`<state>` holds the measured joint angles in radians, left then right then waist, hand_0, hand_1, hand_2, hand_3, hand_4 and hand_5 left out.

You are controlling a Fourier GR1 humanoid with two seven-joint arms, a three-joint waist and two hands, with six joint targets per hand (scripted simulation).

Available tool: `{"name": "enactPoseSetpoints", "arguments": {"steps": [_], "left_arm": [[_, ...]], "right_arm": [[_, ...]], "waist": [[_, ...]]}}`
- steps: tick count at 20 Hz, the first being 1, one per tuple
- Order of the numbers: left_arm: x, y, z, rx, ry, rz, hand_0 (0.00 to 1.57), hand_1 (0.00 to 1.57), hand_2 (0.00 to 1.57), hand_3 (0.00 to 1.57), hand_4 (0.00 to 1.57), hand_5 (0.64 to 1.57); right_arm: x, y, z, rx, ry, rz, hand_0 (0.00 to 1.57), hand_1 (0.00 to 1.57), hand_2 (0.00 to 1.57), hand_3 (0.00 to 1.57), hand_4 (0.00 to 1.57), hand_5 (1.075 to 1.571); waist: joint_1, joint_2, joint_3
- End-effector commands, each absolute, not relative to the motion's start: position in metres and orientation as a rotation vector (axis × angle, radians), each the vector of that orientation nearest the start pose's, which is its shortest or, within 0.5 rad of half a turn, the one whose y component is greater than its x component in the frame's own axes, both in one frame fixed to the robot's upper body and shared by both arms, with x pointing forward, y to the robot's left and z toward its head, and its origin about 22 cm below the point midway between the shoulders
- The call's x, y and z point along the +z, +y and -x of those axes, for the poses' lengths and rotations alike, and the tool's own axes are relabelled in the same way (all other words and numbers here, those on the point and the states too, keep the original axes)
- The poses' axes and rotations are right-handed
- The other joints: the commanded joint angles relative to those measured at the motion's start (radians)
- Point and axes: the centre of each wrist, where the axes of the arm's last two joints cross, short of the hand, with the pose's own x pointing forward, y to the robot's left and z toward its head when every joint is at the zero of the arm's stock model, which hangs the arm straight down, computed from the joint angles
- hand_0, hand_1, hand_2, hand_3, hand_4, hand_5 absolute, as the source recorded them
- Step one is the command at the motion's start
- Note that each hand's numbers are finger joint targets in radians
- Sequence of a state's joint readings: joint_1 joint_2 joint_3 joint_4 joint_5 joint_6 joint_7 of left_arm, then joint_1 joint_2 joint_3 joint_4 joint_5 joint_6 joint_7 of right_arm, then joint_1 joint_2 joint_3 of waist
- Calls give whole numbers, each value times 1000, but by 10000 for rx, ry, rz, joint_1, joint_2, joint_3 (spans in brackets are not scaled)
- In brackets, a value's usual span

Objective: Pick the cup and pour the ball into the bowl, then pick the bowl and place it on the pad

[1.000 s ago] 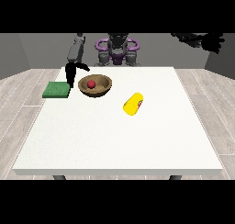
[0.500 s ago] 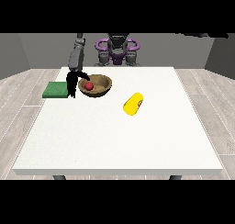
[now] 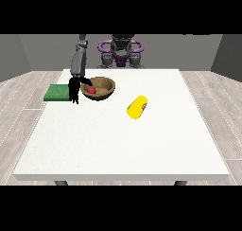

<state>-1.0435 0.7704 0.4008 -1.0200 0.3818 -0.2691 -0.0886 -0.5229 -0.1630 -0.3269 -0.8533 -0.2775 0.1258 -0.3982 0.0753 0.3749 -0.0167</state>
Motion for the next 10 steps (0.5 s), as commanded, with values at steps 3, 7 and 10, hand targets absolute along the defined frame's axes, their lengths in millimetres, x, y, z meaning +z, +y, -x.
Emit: {"name": "enactPoseSetpoints", "arguments": {"steps": [3,7,10], "left_arm": [[369,390,-360,-1134,-23789,-624,0,0,0,0,0,1537],[370,382,-366,-1396,-23512,-174,0,0,0,0,0,1540],[372,390,-365,-1152,-23672,-383,0,0,0,0,0,1540]], "right_arm": [[-21,-271,-367,-3111,-17166,-1032,0,0,0,0,312,1570],[-15,-229,-376,-2991,-16985,-765,0,0,0,0,434,1569],[-8,-216,-379,-2480,-16772,-450,0,0,0,0,437,1570]], "waist": [[336,231,182],[807,264,177],[620,226,168]]}}
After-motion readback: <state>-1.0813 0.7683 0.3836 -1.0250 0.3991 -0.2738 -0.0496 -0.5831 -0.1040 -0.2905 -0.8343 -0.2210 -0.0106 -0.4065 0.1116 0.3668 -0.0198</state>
